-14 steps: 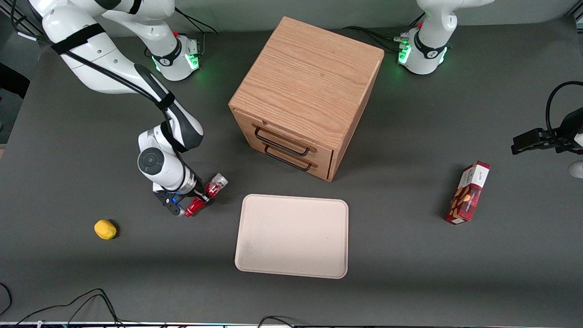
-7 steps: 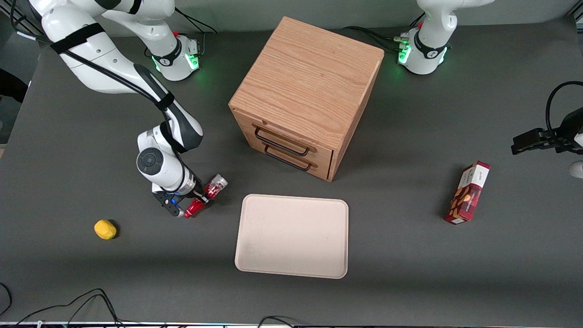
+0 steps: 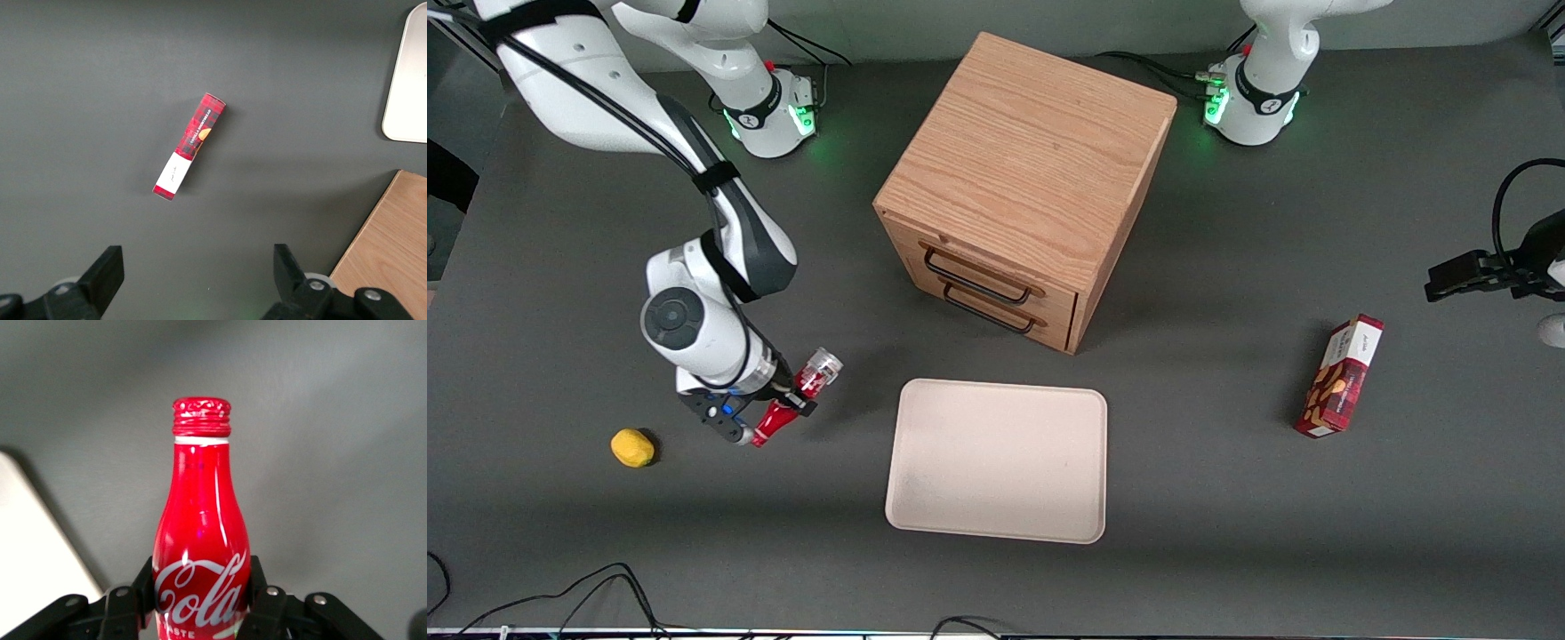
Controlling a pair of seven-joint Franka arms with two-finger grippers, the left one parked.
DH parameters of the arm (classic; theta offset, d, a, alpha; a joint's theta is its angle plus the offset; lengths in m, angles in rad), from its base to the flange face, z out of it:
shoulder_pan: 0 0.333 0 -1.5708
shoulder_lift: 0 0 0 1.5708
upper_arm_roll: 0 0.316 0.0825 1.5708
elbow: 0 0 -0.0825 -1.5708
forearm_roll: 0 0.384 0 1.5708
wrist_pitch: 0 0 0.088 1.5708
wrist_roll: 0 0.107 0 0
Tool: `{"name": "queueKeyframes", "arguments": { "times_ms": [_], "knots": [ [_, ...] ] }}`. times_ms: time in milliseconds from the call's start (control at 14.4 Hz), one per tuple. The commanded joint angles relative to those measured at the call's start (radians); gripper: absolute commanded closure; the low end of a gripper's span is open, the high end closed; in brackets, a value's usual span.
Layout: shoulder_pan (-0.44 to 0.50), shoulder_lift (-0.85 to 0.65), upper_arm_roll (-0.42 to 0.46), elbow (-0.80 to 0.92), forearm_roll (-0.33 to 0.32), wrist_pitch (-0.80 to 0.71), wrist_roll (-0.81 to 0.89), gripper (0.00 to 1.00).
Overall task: Place coke bottle on tray
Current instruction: 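Lift the bottle and carry it toward the cream tray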
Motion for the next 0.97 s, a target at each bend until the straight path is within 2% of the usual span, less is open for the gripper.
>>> {"name": "queueKeyframes", "arguments": {
  "times_ms": [0, 139, 278, 557, 904],
  "knots": [
    [-0.001, 0.020, 0.039, 0.230, -0.011, -0.226, -0.092, 1.00],
    [0.001, 0.071, 0.076, 0.385, -0.011, -0.324, -0.166, 1.00],
    [0.021, 0.143, 0.120, 0.520, -0.016, -0.355, -0.206, 1.00],
    [0.195, 0.345, 0.105, 0.822, -0.025, -0.338, -0.230, 1.00],
    [0.252, 0.482, 0.090, 0.846, -0.028, -0.205, -0.398, 1.00]
  ]
}}
